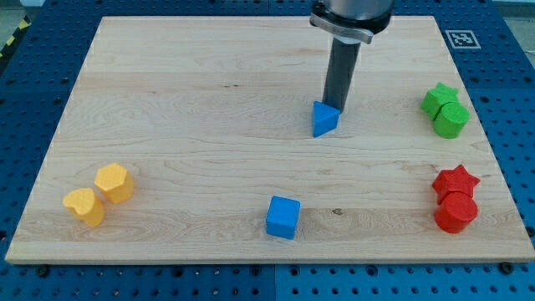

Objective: Push the blue triangle right to the blue cube

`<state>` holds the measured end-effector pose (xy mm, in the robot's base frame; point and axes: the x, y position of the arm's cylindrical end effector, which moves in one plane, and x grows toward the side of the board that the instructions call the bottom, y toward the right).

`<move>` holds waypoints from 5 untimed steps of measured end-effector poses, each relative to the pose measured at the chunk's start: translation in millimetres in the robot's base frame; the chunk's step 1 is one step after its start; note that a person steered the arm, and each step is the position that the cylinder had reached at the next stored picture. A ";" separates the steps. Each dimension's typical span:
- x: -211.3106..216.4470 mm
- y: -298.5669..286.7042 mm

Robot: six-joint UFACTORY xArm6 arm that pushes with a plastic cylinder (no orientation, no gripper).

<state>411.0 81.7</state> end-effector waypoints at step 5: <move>35.5 -17.4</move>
<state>446.5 64.4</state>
